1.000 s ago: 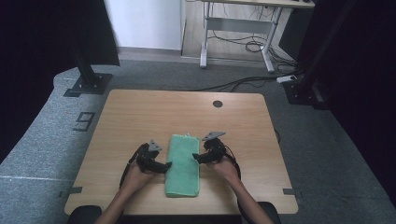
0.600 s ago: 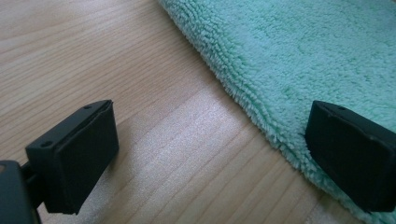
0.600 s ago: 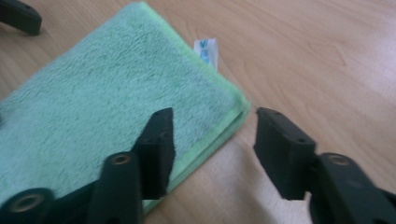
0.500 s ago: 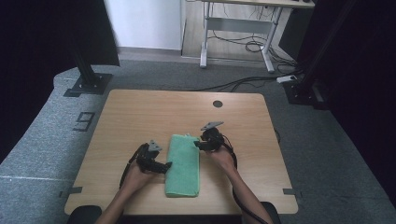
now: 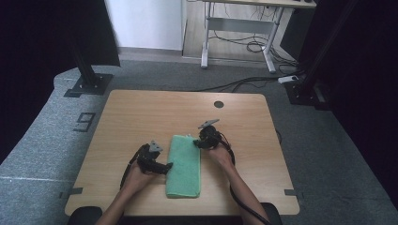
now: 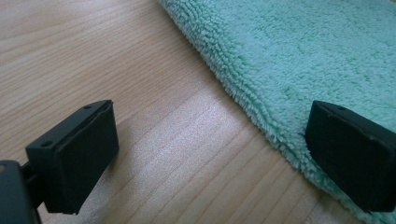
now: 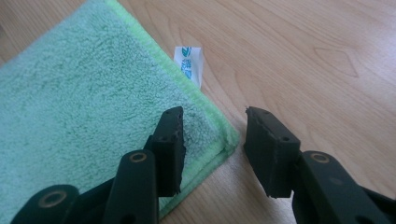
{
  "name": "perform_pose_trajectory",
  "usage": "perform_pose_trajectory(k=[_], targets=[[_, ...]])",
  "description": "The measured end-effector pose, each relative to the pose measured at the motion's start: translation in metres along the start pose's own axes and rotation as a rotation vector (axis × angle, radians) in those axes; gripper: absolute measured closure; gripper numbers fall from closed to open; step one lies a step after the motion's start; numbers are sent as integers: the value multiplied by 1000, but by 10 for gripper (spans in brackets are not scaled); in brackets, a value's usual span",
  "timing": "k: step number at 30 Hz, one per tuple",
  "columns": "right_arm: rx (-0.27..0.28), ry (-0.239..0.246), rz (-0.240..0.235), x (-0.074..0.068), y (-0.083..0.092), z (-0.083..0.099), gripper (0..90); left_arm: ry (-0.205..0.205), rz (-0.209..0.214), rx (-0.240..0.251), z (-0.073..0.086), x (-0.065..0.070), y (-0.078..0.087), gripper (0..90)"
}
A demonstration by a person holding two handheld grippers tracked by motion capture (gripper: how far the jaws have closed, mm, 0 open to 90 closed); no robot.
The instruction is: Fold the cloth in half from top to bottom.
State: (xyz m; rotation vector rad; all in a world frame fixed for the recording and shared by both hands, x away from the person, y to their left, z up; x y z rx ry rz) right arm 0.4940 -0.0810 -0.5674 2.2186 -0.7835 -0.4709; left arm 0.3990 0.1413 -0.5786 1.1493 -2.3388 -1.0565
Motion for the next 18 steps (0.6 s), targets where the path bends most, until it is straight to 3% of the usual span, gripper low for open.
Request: perform_pose_trajectory(k=[7,18], targets=[[1,-26,-50,-2,1,1,819,3,1,5,1,1,1,40],[-8,-25,-50,-3,1,0,840,-5,11,8,6,7,6,51]])
Point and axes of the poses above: each handheld gripper's, and its own axes: y roughly backward along the jaws, z roughly out of its underside, x roughly to its right, the point moved 4 cm from there along -y, roughly forward along the jaws, and after that the axes turned 4 degrees about -z, right-handed, at the moved point
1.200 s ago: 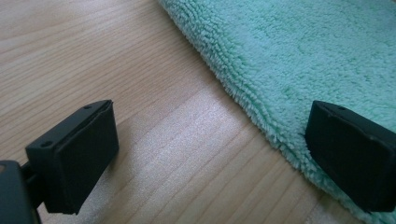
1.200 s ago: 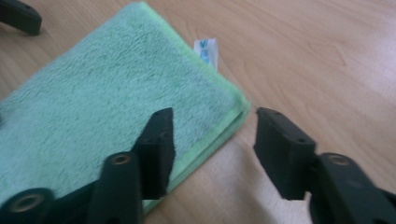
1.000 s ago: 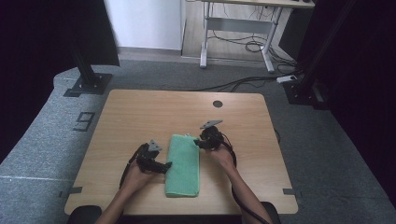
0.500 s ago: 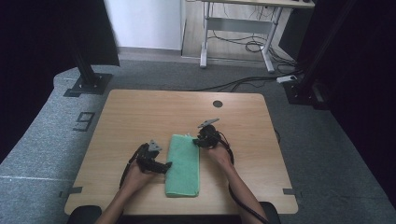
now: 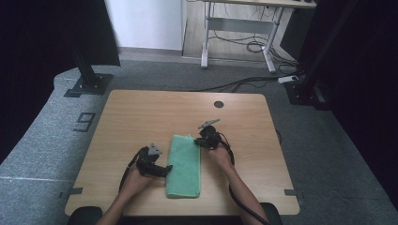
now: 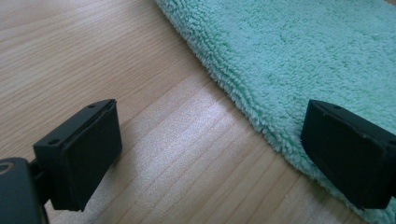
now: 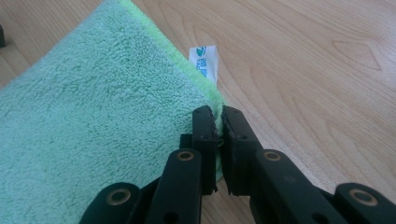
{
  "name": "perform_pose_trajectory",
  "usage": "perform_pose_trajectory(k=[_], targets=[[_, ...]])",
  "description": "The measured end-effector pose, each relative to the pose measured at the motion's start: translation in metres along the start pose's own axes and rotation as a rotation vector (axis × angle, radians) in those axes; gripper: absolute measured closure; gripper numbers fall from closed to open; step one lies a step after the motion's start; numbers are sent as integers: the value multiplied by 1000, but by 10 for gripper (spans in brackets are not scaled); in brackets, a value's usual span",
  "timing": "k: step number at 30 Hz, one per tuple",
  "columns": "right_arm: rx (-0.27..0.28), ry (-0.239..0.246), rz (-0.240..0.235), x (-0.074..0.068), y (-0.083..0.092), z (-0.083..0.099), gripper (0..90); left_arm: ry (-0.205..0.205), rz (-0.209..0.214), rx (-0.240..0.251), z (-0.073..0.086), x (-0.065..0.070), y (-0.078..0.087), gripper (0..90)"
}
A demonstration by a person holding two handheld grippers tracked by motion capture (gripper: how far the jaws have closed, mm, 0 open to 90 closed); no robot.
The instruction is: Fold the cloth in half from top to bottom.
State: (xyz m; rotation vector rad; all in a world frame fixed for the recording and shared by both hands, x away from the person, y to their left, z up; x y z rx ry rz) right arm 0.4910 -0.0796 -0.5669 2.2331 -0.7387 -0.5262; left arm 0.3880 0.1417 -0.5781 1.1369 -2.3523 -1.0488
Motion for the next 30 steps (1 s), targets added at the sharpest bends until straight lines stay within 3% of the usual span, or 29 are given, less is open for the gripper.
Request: perform_pose_trajectory(k=[6,14,30], targets=[[-5,35,15,-2,2,-1,844,-2,-5,-4,0,0,0,51],[21,71,20,-9,21,-11,845,2,-9,-3,0,1,0,49],[99,123,-51,-35,68,-13,844,7,-21,-9,-1,1,-2,37]])
Point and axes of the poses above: each handheld gripper's, and its own axes: y roughly backward along the jaws, z roughly out of its underside, x roughly to its right, the point moved 4 cm from there along -y, roughly forward along the jaws, and after that the axes turned 4 degrees about -z, right-handed, at the moved point
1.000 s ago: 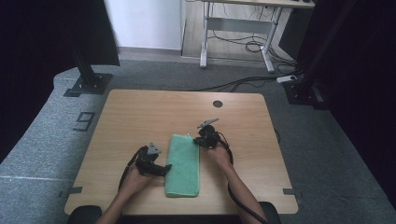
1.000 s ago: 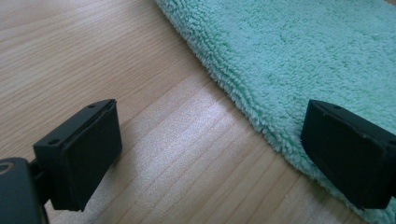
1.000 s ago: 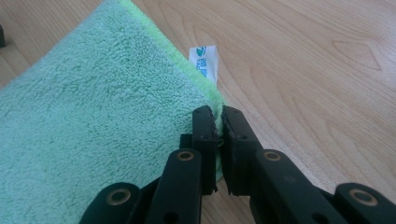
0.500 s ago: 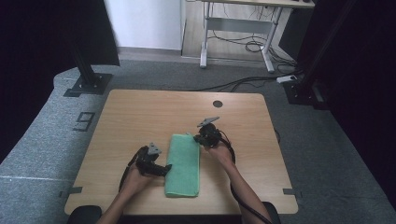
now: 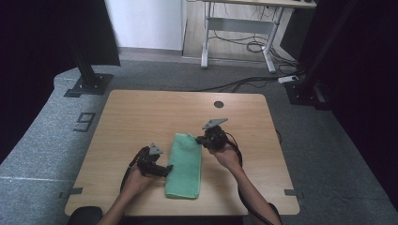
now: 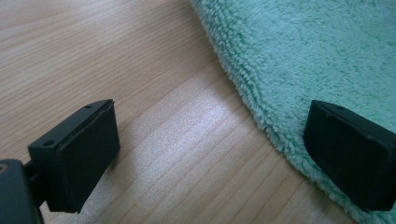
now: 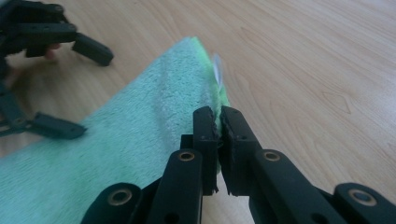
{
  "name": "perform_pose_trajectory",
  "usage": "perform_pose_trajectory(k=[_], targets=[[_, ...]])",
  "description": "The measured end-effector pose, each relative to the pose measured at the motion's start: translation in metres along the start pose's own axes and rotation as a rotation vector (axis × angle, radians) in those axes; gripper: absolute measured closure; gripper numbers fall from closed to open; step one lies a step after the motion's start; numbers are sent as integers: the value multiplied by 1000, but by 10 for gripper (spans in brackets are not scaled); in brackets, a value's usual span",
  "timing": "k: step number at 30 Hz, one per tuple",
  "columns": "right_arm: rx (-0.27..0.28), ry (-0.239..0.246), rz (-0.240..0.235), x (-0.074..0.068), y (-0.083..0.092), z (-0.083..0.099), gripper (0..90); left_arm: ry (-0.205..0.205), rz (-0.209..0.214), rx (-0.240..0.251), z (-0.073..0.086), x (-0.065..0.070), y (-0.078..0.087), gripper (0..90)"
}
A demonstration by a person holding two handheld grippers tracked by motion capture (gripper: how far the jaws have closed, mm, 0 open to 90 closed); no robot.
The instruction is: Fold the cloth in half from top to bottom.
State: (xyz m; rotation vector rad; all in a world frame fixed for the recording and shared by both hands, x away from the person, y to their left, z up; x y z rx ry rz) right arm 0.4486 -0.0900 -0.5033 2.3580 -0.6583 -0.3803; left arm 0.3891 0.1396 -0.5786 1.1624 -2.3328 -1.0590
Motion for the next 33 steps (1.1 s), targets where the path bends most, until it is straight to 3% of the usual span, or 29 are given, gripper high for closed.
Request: perform_pose_trajectory(k=[22,33], targets=[[42,71,-89,-45,29,16,841,7,-5,-1,0,1,0,34],[43,87,-126,-67,35,36,841,0,2,1,0,0,0,36]])
Point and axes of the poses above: each handheld gripper's, and its own axes: y roughly backward along the jaws, z roughly out of its underside, x roughly to its right, the point moved 4 cm from there along -y, roughly forward along the jaws, and after that the axes turned 4 degrees about -z, right-handed, at the moved point
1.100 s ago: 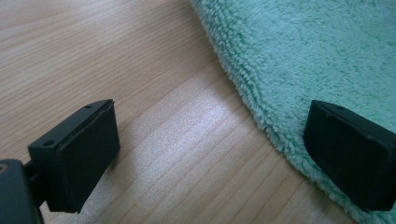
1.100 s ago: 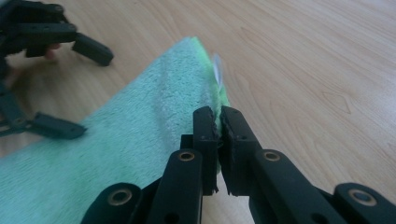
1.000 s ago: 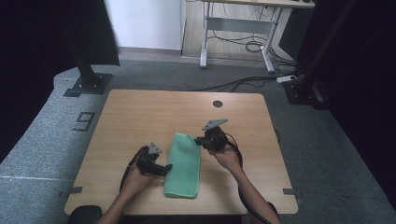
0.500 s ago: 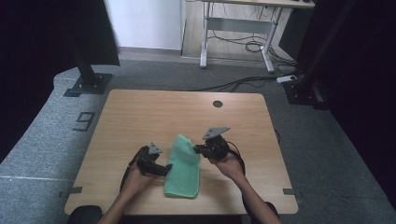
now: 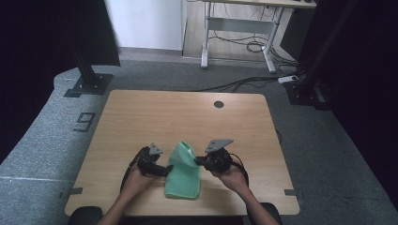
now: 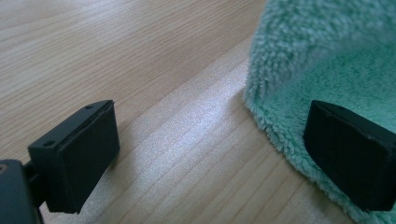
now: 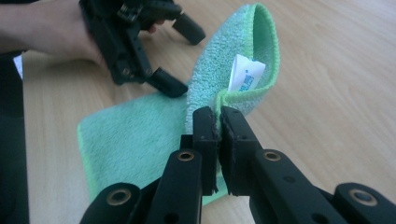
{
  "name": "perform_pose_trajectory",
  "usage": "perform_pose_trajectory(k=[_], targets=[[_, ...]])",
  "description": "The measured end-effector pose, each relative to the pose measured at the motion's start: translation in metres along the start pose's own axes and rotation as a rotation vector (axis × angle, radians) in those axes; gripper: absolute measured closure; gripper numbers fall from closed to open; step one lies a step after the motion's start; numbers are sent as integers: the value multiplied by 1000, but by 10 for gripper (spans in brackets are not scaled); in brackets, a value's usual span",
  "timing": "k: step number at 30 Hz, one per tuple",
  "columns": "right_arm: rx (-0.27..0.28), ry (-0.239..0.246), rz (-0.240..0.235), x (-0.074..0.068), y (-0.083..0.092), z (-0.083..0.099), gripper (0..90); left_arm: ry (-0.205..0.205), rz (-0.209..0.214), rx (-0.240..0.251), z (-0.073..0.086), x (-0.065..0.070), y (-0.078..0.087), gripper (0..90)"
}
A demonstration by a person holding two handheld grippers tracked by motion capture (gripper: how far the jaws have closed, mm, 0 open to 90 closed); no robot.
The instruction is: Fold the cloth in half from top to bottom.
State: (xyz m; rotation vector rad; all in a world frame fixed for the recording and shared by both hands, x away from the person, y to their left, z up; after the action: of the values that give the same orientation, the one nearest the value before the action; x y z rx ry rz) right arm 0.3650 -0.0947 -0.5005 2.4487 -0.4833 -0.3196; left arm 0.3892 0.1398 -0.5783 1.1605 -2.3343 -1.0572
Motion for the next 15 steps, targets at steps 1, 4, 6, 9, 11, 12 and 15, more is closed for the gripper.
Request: perform_pose_trajectory(k=[1,4,6,9,11,12,15], targets=[[0,1,-1,-1,0,2,841,-2,1,0,0,0,0,37],[0,0,-10,-5,-1,7,841,-5,3,1,0,0,0,39],[-1,-3,-16,-7,0,11,841,-5,3,1,0,0,0,39],[2,-6,-24,-12,0,16,841,-9,8,4,0,0,1,47],[0,-5,-28,-15,0,19,841,-26,-4,9,-1,2,4,72],[-3,-5,-28,-16,0,21,841,-39,-16,10,-2,2,5,81],[-11,-9,-30,-17,-3,25,841,-60,-7,23,-5,7,15,83]])
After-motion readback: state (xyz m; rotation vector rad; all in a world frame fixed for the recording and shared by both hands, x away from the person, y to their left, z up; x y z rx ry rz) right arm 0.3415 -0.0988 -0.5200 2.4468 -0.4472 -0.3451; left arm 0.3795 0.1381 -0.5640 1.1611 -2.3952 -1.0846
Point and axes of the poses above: each handheld gripper's, and its own axes: y roughly backward along the jaws, z roughly out of its underside, x roughly to its right, the point moved 4 cm from there along -y, roughly forward along the jaws, and after that the axes turned 4 degrees about -z, right-handed, at the moved point
